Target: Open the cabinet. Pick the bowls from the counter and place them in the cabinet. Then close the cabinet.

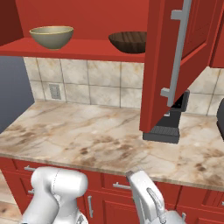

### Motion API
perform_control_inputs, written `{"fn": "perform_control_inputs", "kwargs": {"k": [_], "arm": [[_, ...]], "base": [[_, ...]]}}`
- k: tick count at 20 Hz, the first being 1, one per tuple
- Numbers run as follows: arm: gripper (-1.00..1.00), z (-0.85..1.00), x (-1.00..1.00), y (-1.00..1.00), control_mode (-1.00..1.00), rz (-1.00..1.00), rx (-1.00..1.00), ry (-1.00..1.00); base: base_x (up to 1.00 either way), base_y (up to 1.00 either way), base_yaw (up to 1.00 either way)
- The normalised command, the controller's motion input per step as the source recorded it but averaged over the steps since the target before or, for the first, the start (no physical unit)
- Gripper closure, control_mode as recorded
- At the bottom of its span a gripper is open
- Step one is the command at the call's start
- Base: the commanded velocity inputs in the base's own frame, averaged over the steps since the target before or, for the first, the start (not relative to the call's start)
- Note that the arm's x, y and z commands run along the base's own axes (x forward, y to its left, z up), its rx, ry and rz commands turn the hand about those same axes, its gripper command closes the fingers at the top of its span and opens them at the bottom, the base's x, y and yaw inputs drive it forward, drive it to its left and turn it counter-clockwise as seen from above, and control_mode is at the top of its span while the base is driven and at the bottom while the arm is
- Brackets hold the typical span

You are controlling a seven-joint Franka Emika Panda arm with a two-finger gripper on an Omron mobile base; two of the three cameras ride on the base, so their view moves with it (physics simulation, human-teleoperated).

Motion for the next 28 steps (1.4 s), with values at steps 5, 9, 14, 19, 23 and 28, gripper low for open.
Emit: {"fn": "perform_control_inputs", "kwargs": {"k": [5, 9, 14, 19, 23, 28], "arm": [[-1.00, 0.72, 0.00, -0.38, -1.00, 0.08, 0.01, -0.27], [-1.00, 0.47, 0.00, -0.46, -1.00, 0.01, 0.04, -0.02], [-1.00, 0.14, 0.05, -0.29, -1.00, 0.00, 0.05, -0.23], [-1.00, 0.02, 0.17, -0.25, -1.00, 0.00, 0.10, -0.38], [-1.00, 0.16, 0.29, -0.14, -1.00, 0.00, 0.09, -0.36], [-1.00, 0.54, 0.37, -0.01, -1.00, 0.00, 0.01, -0.06]], "base": [[0.00, 0.00, 0.00], [0.00, 0.00, 0.00], [0.00, 0.00, 0.00], [0.00, 0.00, 0.00], [0.00, 0.00, 0.00], [0.00, 0.00, 0.00]]}}
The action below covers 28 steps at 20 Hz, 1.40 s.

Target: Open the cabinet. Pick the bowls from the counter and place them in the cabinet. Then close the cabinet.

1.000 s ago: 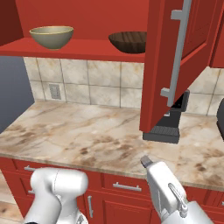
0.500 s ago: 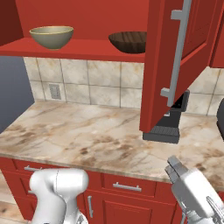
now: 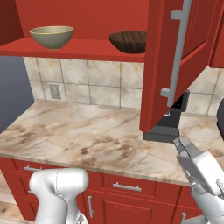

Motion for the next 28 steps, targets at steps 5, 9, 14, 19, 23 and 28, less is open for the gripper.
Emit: {"fn": "perform_control_inputs", "kwargs": {"k": [5, 9, 14, 19, 23, 28], "arm": [[-1.00, 0.48, 0.32, 0.00, -1.00, 0.00, 0.00, 0.15], [-1.00, 0.29, 0.23, -0.03, -1.00, 0.00, 0.00, 0.32], [-1.00, 0.26, 0.18, 0.00, -1.00, 0.00, 0.00, 0.32], [-1.00, 0.20, 0.26, 0.03, -1.00, -0.01, 0.00, 0.25], [-1.00, 0.02, 0.42, 0.28, -1.00, -0.04, 0.00, 0.04], [-1.00, -0.02, 0.61, 0.49, -1.00, -0.04, 0.00, 0.00]], "base": [[0.00, 0.00, 0.00], [0.00, 0.00, 0.00], [0.00, 0.00, 0.00], [0.00, 0.00, 0.00], [0.00, 0.00, 0.00], [0.00, 0.00, 0.00]]}}
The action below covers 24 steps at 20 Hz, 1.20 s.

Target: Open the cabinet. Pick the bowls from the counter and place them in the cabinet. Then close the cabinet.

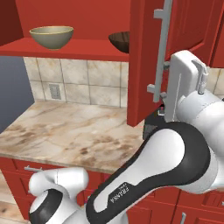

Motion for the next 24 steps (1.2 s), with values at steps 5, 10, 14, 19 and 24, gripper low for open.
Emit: {"fn": "perform_control_inputs", "kwargs": {"k": [5, 10, 14, 19, 24], "arm": [[-1.00, -0.17, 0.50, 0.85, -1.00, -0.07, 0.00, -0.05], [-1.00, -0.22, 0.43, 0.98, -1.00, -0.17, 0.04, -0.14], [-1.00, 0.01, 0.82, 0.70, -1.00, -0.24, 0.01, -0.09], [-1.00, 0.15, 0.92, 0.37, -1.00, -0.27, 0.00, 0.00], [-1.00, 0.26, 0.88, 0.05, -1.00, -0.27, 0.00, 0.10]], "base": [[0.00, 0.00, 0.00], [0.00, 0.00, 0.00], [0.00, 0.00, 0.00], [0.00, 0.00, 0.00], [0.00, 0.00, 0.00]]}}
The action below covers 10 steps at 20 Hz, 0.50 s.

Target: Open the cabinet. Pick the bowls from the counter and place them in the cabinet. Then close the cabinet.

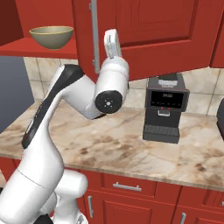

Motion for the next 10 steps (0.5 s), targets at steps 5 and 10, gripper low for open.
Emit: {"fn": "perform_control_inputs", "kwargs": {"k": [5, 10], "arm": [[-1.00, 0.42, 0.78, 0.00, -1.00, -0.24, 0.00, 0.20], [-1.00, 0.20, 0.77, 0.00, -1.00, -0.22, 0.00, 0.22]], "base": [[0.00, 0.00, 0.00], [0.00, 0.00, 0.00]]}}
